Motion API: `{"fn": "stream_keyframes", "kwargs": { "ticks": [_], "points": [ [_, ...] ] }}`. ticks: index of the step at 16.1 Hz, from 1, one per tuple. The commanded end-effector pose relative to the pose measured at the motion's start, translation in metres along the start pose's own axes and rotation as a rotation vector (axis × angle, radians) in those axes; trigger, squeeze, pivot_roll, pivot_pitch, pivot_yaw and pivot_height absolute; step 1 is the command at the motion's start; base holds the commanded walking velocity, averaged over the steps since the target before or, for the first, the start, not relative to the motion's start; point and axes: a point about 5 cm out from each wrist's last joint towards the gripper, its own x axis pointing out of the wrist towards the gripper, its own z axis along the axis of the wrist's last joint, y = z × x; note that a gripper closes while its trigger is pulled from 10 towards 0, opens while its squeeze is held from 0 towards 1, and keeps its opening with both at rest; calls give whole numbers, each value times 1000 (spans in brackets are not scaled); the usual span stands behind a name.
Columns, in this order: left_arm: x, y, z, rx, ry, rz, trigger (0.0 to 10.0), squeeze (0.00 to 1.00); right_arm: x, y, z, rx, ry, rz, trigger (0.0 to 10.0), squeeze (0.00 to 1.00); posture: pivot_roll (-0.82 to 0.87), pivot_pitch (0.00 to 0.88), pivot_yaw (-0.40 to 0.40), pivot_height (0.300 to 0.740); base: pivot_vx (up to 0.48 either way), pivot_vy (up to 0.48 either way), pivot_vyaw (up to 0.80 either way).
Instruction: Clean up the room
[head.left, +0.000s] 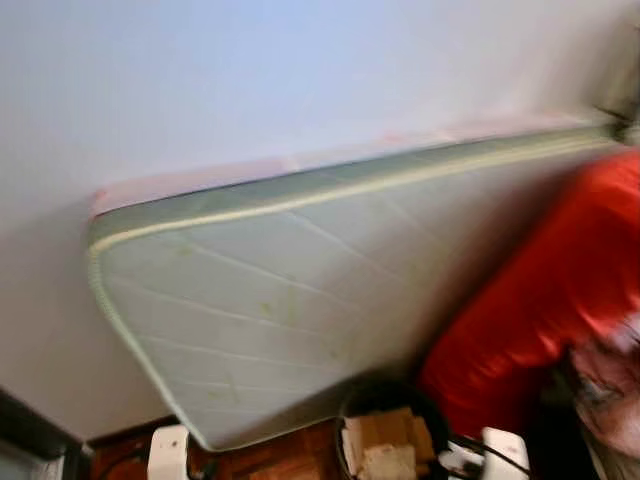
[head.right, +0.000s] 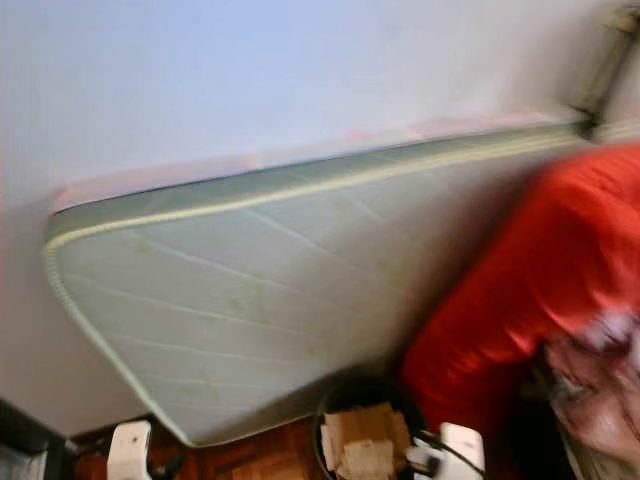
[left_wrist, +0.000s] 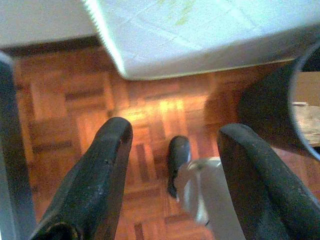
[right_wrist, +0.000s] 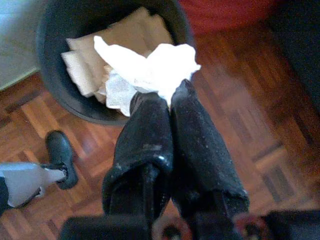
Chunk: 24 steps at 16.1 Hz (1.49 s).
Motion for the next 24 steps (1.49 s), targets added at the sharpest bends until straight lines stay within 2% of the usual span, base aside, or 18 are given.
{"fn": "stream_keyframes", "kwargs": {
  "ticks": [1, 4, 10, 13, 14, 15, 16, 17, 19, 21, 24],
  "points": [
    [0, 0, -3, 0, 18, 2, 10000, 0, 1, 10, -1, -8, 1, 7, 10000, 0, 139, 0, -16, 740, 274, 0, 0],
    [0, -1, -2, -1, 17, 3, 10000, 0, 1, 11, -2, -2, 1, 9, 10000, 0, 137, 0, -16, 740, 281, 0, 0],
    [-1, 0, -4, -4, 16, -3, 10000, 0, 0, 4, 1, -6, -25, 13, 10000, 0, 139, 0, -14, 740, 0, 0, 0],
    [-3, 2, -8, 4, 11, -3, 10000, 0, 2, 6, 17, -10, -86, 28, 10000, 0, 142, 0, -8, 740, 0, 0, 0],
    [-4, 3, -8, 2, -10, 3, 10000, 0, 4, 10, 28, 0, -128, 20, 10000, 0, 149, 6, -7, 740, 0, 0, 0],
    [-4, 4, 0, -12, -73, 12, 10000, 0, 6, 17, 42, 20, -187, 34, 10000, 0, 153, 20, -8, 740, 0, 0, 0],
    [-3, 5, 3, -21, -94, 14, 10000, 0, 6, 19, 46, 19, -200, 40, 10000, 0, 154, 26, -9, 740, 0, 0, 0],
    [-2, 6, 18, -46, -174, 18, 10000, 0, 7, 26, 58, 11, -243, 68, 10000, 0, 161, 36, -13, 740, 0, 0, 0],
    [2, 0, 55, -38, -323, -14, 10000, 0, 7, 35, 87, 2, -352, 106, 10000, 0, 168, 46, -18, 740, 0, 0, 0],
    [2, -4, 66, -26, -368, -29, 10000, 0, 6, 36, 94, -10, -383, 105, 10000, 0, 166, 55, -16, 740, 0, 0, 0],
    [-1, -20, 74, 4, -456, -85, 10000, 0, 4, 29, 99, -53, -431, 66, 10000, 0, 199, 145, -21, 740, 0, 0, 0]
  ]
}}
